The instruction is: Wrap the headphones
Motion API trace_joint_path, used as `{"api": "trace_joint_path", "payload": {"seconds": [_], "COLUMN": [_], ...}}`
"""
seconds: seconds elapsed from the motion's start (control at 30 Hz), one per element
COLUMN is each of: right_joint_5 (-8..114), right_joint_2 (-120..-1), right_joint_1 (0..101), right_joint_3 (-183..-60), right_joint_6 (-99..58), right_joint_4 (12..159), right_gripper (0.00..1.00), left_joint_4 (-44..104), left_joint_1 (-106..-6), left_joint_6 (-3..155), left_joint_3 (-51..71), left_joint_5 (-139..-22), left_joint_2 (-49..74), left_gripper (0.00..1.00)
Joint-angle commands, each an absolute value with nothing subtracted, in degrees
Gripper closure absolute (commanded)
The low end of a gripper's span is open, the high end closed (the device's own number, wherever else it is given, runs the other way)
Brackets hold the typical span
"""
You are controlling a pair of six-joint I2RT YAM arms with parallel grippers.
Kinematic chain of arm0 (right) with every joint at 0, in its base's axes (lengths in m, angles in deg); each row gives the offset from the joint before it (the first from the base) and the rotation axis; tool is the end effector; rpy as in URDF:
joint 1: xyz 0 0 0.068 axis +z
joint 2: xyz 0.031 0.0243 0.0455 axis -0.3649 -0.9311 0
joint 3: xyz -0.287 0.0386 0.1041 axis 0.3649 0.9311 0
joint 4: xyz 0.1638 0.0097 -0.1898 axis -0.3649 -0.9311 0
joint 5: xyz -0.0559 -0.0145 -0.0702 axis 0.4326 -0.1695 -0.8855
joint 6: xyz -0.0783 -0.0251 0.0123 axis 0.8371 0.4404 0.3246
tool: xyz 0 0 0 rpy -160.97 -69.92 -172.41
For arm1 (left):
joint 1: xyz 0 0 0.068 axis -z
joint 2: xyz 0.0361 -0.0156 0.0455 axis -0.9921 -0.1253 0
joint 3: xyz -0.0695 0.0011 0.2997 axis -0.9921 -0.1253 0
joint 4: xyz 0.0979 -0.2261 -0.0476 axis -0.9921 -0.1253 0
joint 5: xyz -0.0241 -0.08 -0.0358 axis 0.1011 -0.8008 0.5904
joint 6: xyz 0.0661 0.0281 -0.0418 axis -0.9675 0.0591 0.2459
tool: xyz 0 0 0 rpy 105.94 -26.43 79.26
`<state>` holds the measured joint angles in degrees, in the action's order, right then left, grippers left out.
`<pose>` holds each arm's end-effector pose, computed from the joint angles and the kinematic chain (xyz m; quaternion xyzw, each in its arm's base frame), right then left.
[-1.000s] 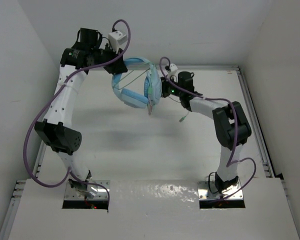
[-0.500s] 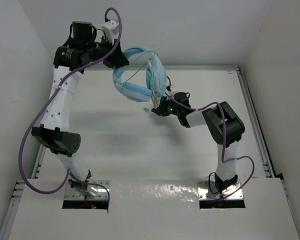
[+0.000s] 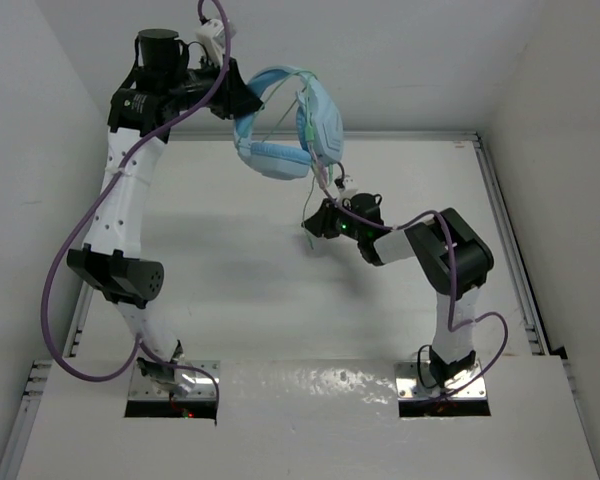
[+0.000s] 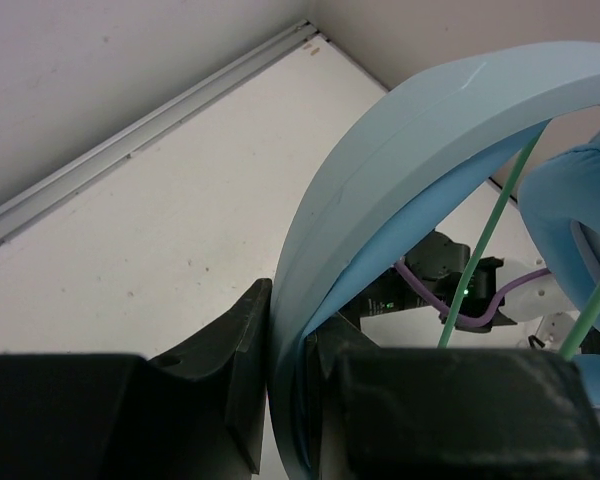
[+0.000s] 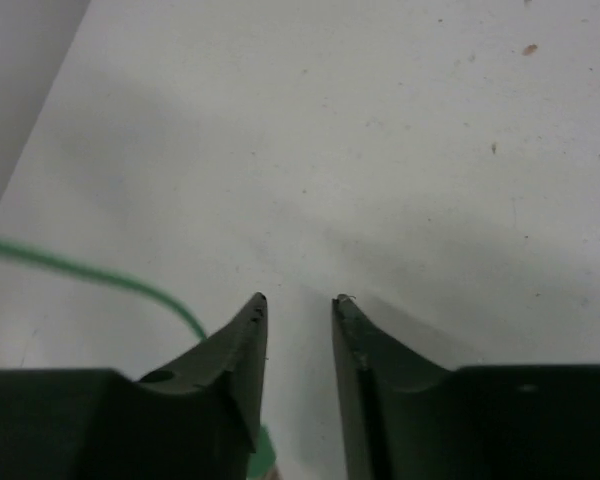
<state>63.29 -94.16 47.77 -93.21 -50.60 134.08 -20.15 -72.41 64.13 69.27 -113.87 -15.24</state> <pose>0.3712 0.2086 0.1471 -0.0150 0.8102 0.4062 0.4223 0.3722 -0.1174 0.5250 0.2771 0.7421 -0.3350 0.5102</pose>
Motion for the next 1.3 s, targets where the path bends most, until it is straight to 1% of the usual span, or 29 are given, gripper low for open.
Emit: {"api": "trace_joint_path", "payload": {"seconds": [0.0,0.03,0.1,0.23,0.3,0.33,0.37,0.43,0.53,0.57,0.6,0.67,0.7,0.83,0.87,0.93,0.97,1.0,1.03,1.07,1.1,1.13,1.2,1.27], "right_joint_5": [66.34,64.69,61.96,55.20,54.74,55.52,57.62,58.69,53.52,52.29,49.58,46.31,43.60,40.85,40.94,44.69,45.41,45.42,45.07,44.81,44.37,44.02,44.98,47.60], "right_joint_2": [-88.94,-87.97,-84.91,-81.47,-80.50,-80.06,-79.44,-79.09,-80.48,-81.19,-81.98,-84.08,-84.88,-88.22,-89.71,-91.12,-91.65,-92.00,-92.09,-92.18,-92.09,-91.92,-91.05,-90.25], "right_joint_1": [48.12,48.12,48.03,47.68,47.33,47.41,47.42,48.38,49.35,49.35,49.44,49.70,49.70,49.96,50.05,50.14,50.66,51.02,51.98,52.42,52.86,53.39,54.53,56.45], "right_joint_3": [-92.54,-91.49,-88.16,-87.69,-87.00,-86.38,-85.94,-86.11,-88.31,-89.53,-90.24,-92.34,-93.05,-95.95,-97.87,-99.38,-100.17,-100.18,-99.65,-99.30,-98.86,-98.16,-98.07,-98.15], "right_joint_6": [-47.80,-46.58,-44.47,-41.64,-40.42,-39.63,-38.92,-38.13,-41.02,-42.24,-42.52,-42.61,-41.91,-39.10,-38.40,-37.95,-37.95,-37.78,-37.17,-36.99,-36.55,-36.20,-35.40,-34.62], "right_joint_4": [137.47,135.99,134.92,125.81,124.55,126.46,127.61,128.76,128.23,128.41,127.98,126.84,125.61,124.11,123.24,122.52,122.78,124.09,125.32,128.29,129.72,130.95,131.75,129.22], "right_gripper": [0.65,0.62,0.61,0.65,0.65,0.63,0.57,0.53,0.31,0.20,0.17,0.16,0.16,0.17,0.18,0.32,0.41,0.51,0.70,0.84,0.94,1.00,1.00,1.00], "left_joint_4": [-15.04,-15.03,-15.38,-15.47,-15.30,-15.30,-15.21,-15.30,-15.04,-14.77,-14.51,-14.16,-13.89,-13.54,-13.37,-13.36,-13.45,-13.45,-13.45,-13.37,-13.36,-13.36,-13.19,-12.75], "left_joint_1": [-73.05,-73.05,-73.05,-73.05,-73.04,-72.96,-73.04,-73.05,-73.05,-72.96,-73.04,-72.96,-72.96,-72.87,-72.87,-72.87,-72.87,-72.87,-72.87,-72.87,-72.87,-72.87,-73.04,-73.39], "left_joint_6": [68.38,68.12,67.68,67.32,67.32,67.15,67.06,66.97,67.32,67.50,67.93,68.29,68.64,69.25,69.26,69.43,69.52,69.52,69.52,69.95,70.13,70.31,71.18,73.81], "left_joint_3": [72.39,72.65,73.18,73.88,74.41,74.59,74.76,75.02,75.11,75.11,75.20,75.38,75.47,75.73,75.82,75.82,75.73,75.73,75.56,75.38,75.12,74.94,74.15,73.97], "left_joint_5": [-115.94,-115.86,-115.42,-115.16,-115.07,-115.07,-114.80,-114.54,-114.54,-114.54,-114.54,-114.89,-114.89,-115.50,-115.42,-115.50,-115.42,-115.33,-115.42,-115.33,-115.42,-115.59,-114.55,-112.35], "left_joint_2": [-14.35,-14.26,-14.26,-14.35,-14.44,-14.52,-14.52,-14.70,-14.96,-14.96,-14.88,-14.88,-14.88,-14.61,-14.53,-14.35,-14.26,-14.17,-14.00,-13.91,-13.73,-13.73,-13.65,-14.08], "left_gripper": [1.00,1.00,1.00,1.00,1.00,1.00,1.00,1.00,1.00,1.00,1.00,1.00,1.00,1.00,1.00,1.00,1.00,1.00,1.00,1.00,1.00,1.00,1.00,1.00]}}
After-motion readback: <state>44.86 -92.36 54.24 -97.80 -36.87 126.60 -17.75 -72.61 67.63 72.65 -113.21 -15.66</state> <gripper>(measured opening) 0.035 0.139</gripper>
